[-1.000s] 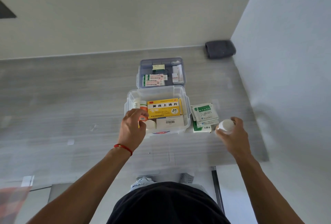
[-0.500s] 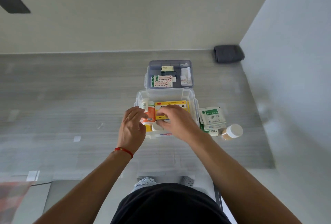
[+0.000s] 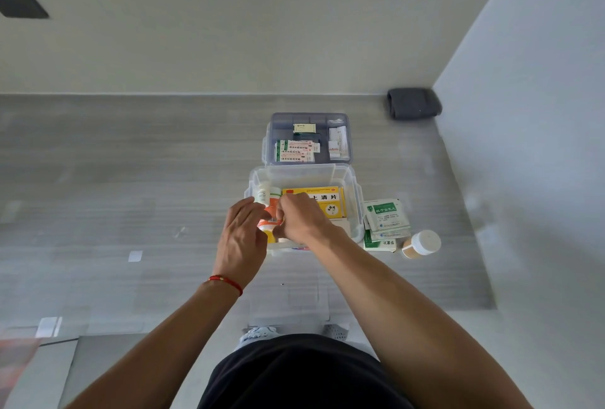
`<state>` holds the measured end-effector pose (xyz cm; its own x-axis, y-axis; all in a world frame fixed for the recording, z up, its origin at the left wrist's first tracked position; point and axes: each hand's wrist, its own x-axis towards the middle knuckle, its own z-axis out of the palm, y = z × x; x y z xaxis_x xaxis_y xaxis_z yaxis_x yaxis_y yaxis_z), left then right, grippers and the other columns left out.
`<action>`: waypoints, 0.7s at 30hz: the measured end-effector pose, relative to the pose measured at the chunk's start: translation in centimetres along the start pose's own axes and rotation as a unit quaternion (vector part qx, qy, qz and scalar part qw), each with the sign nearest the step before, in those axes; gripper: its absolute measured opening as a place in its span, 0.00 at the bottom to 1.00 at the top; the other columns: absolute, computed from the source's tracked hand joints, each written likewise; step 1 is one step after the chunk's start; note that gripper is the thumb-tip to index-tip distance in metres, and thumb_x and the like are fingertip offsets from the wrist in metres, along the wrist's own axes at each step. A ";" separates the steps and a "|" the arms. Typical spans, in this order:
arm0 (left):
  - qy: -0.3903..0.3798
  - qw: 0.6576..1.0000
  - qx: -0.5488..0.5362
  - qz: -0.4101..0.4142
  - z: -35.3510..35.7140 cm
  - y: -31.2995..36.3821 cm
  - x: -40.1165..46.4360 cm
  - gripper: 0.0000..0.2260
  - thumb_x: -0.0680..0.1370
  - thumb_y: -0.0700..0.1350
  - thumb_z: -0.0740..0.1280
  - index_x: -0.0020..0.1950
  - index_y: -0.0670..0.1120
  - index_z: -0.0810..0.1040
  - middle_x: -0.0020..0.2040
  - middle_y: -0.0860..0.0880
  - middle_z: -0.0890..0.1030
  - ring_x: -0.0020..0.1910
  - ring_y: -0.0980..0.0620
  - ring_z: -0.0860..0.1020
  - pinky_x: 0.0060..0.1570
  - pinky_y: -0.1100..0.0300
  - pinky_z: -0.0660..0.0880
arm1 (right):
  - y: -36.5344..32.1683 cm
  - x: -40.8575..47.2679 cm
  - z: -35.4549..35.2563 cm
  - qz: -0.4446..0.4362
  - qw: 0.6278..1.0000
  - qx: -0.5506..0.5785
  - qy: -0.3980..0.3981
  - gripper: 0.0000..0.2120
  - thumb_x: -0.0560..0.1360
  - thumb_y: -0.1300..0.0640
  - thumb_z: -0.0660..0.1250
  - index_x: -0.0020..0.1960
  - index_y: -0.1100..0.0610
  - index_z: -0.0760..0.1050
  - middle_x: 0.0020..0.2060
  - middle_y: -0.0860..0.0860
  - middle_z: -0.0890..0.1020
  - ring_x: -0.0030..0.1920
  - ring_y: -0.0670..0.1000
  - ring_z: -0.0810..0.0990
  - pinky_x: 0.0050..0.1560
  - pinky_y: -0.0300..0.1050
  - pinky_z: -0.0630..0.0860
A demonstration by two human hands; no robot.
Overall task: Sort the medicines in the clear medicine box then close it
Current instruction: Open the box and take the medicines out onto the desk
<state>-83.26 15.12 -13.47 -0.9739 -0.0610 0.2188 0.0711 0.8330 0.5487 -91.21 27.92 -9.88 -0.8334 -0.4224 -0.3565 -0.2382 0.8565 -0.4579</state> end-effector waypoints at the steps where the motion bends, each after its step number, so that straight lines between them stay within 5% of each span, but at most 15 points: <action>1: -0.002 1.000 -0.004 -0.003 -0.1 0.0 0.0 0.19 0.65 0.22 0.66 0.50 0.39 0.82 0.52 0.43 0.83 0.63 0.40 0.75 0.66 0.53 0.71 | -0.1 -0.3 -0.4 -0.009 1.000 0.005 0.019 0.13 0.70 0.55 0.79 0.50 0.58 0.80 0.47 0.55 0.86 0.47 0.57 0.84 0.47 0.47 0.78; 4: -0.022 1.000 -0.001 -0.013 -0.4 0.4 0.3 0.17 0.67 0.29 0.71 0.54 0.40 0.81 0.52 0.44 0.83 0.63 0.41 0.74 0.63 0.50 0.72 | 0.3 -1.0 -2.3 -0.017 0.994 0.074 0.081 0.09 0.72 0.59 0.77 0.50 0.59 0.81 0.44 0.53 0.85 0.42 0.53 0.82 0.42 0.45 0.77; 8: -0.091 0.994 0.057 -0.023 -0.9 2.2 1.2 0.22 0.67 0.42 0.73 0.61 0.45 0.80 0.54 0.48 0.85 0.65 0.38 0.71 0.58 0.46 0.75 | 1.7 -1.5 -4.2 -0.039 0.995 0.061 0.076 0.07 0.73 0.61 0.75 0.51 0.59 0.83 0.49 0.54 0.84 0.49 0.54 0.82 0.50 0.47 0.78; 12: -0.071 0.994 0.080 -0.035 -1.1 2.3 1.6 0.21 0.65 0.36 0.72 0.58 0.44 0.83 0.49 0.46 0.86 0.65 0.38 0.72 0.57 0.46 0.74 | 2.5 -1.2 -2.7 -0.012 0.999 0.042 0.002 0.18 0.74 0.51 0.74 0.60 0.58 0.81 0.57 0.53 0.84 0.57 0.56 0.81 0.53 0.46 0.75; 16: -0.064 0.994 0.081 -0.030 -1.1 1.5 1.2 0.17 0.65 0.34 0.74 0.53 0.42 0.84 0.46 0.43 0.85 0.65 0.37 0.74 0.58 0.46 0.75 | 2.4 -0.7 -1.0 0.013 0.999 0.025 -0.019 0.25 0.73 0.38 0.72 0.57 0.59 0.80 0.52 0.55 0.85 0.52 0.58 0.83 0.45 0.46 0.71; 21: -0.053 0.997 0.063 -0.010 -0.8 1.2 1.1 0.13 0.67 0.35 0.74 0.50 0.43 0.85 0.45 0.45 0.85 0.65 0.37 0.73 0.59 0.47 0.75 | 2.4 -0.5 -0.8 0.027 0.998 -0.020 -0.061 0.22 0.70 0.42 0.74 0.55 0.57 0.80 0.46 0.54 0.83 0.47 0.58 0.81 0.44 0.47 0.74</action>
<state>-84.05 15.59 -11.90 -0.9926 -0.0252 0.1189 0.0305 0.8955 0.4441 -91.78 30.42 -10.11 -0.7791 -0.4065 -0.4773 -0.2171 0.8891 -0.4029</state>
